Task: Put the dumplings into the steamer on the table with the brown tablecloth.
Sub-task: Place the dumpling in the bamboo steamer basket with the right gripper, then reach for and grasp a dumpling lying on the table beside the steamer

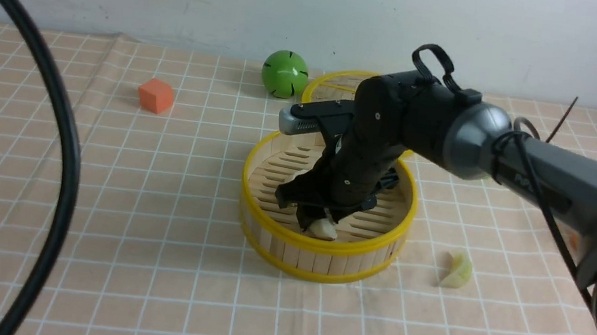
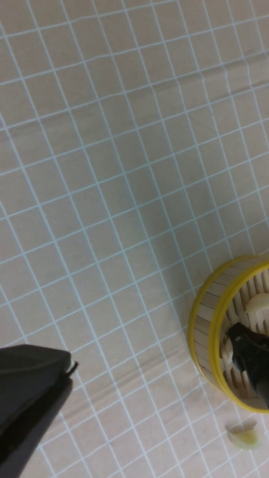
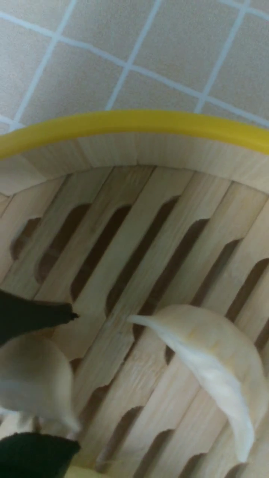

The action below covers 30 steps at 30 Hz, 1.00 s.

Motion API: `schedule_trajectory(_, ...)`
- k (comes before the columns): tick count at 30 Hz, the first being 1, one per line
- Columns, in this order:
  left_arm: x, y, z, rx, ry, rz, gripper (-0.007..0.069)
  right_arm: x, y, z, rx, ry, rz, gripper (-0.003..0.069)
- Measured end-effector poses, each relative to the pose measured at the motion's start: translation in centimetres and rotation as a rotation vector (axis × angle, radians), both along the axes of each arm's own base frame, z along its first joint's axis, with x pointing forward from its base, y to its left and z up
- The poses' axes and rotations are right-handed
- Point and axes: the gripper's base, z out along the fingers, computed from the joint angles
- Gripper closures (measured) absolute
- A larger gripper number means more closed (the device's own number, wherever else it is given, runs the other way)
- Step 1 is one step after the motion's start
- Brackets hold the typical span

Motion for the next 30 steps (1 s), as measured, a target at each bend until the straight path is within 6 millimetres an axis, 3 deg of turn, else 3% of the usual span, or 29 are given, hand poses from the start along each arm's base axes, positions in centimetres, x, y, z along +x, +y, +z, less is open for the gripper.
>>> schedule_trajectory(3, 0.0, 0.0, 0.0, 0.003, 0.0, 0.001, 0.0636, -0.3, -0.2, 2.1, -0.002, 0.005, 0.008, 0.0161)
schedule_trajectory(6, 0.0, 0.0, 0.0, 0.003, 0.001, 0.001, 0.0636, -1.2, -0.6, 6.3, -0.001, -0.025, 0.039, 0.0141)
schedule_trajectory(7, 0.0, 0.0, 0.0, 0.003, 0.001, 0.001, 0.0636, -1.3, -0.7, 6.6, -0.005, -0.02, 0.043, 0.014)
schedule_trajectory(8, 0.0, 0.0, 0.0, 0.003, 0.0, 0.001, 0.0634, -2.1, -1.3, 9.1, -0.018, -0.035, 0.06, 0.0137)
schedule_trajectory(10, -0.2, 0.1, 0.0, 0.001, -0.003, 0.001, 0.0635, -3.1, -2.3, 11.7, -0.043, -0.069, 0.07, 0.0136)
schedule_trajectory(15, -0.2, 0.2, 0.0, 0.002, 0.002, 0.002, 0.0627, -5.3, -4.7, 15.4, -0.119, -0.155, 0.058, 0.0134)
schedule_trajectory(18, -0.2, 0.2, 0.0, 0.003, 0.002, 0.002, 0.0626, -6.4, -6.0, 15.0, -0.156, -0.124, 0.05, 0.0134)
schedule_trajectory(22, -0.2, 0.2, 0.0, 0.003, 0.002, 0.002, 0.0624, -7.9, -9.1, 12.9, -0.214, -0.026, 0.01, 0.0134)
schedule_trajectory(23, -0.2, 0.2, 0.0, 0.003, 0.002, 0.002, 0.0624, -8.3, -10.8, 10.8, -0.241, 0.047, -0.037, 0.0134)
schedule_trajectory(24, -0.2, 0.2, 0.0, 0.003, 0.002, 0.002, 0.0624, -8.3, -11.0, 10.8, -0.238, 0.043, -0.044, 0.0134)
schedule_trajectory(25, -0.2, 0.2, 0.0, 0.004, 0.001, 0.003, 0.0624, -8.1, -12.6, 8.8, -0.24, 0.083, -0.115, 0.0134)
schedule_trajectory(30, -0.2, 0.2, 0.0, 0.004, 0.001, 0.003, 0.0621, -6.6, -15.5, 5.4, -0.161, 0.055, -0.32, 0.0134)
